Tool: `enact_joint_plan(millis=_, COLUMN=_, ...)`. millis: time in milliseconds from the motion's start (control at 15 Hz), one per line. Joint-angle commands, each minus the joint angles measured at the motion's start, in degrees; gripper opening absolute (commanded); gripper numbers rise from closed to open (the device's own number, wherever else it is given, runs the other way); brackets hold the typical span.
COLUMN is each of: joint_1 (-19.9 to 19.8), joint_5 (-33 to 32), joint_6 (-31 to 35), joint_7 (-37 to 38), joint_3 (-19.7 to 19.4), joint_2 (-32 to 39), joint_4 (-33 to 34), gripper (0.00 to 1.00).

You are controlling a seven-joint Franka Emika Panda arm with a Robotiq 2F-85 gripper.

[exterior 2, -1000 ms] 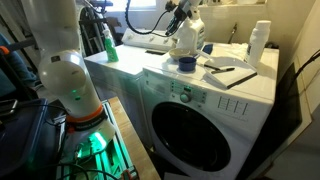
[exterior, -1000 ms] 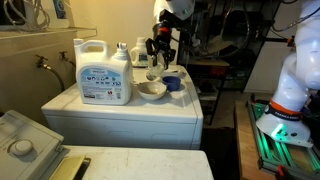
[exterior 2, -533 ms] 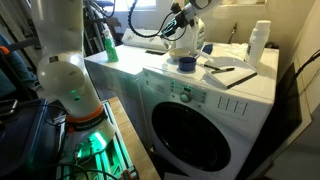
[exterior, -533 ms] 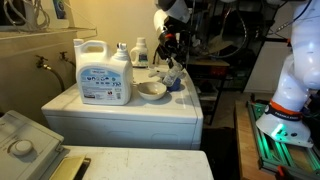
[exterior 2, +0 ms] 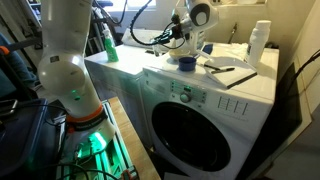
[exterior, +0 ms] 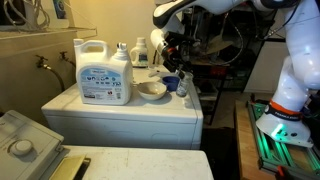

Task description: Remove the transparent spice bottle from the bowl and put it on the washing machine

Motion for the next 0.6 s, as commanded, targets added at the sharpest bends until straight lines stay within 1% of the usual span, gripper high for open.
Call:
enact_joint_plan(millis=0, joint_1=0.7, joint_5=0.5, joint_6=-1.3, joint_7=-0.3, joint_3=-1.1, joint_2=3.2, joint_4=1.8, gripper=0.28)
enact_joint_plan(millis=200, joint_1=1.1, joint_5=0.5, joint_6=0.1, joint_7=-0.5, joint_3=-1.3, joint_2=5.2, joint_4=3.3, gripper=0.28)
enact_joint_plan(millis=533, joint_1=1.4, joint_5=0.5, joint_6=-0.2, joint_7=0.5, joint_3=-1.5, joint_2=7.9, joint_4=6.0, gripper=0.28)
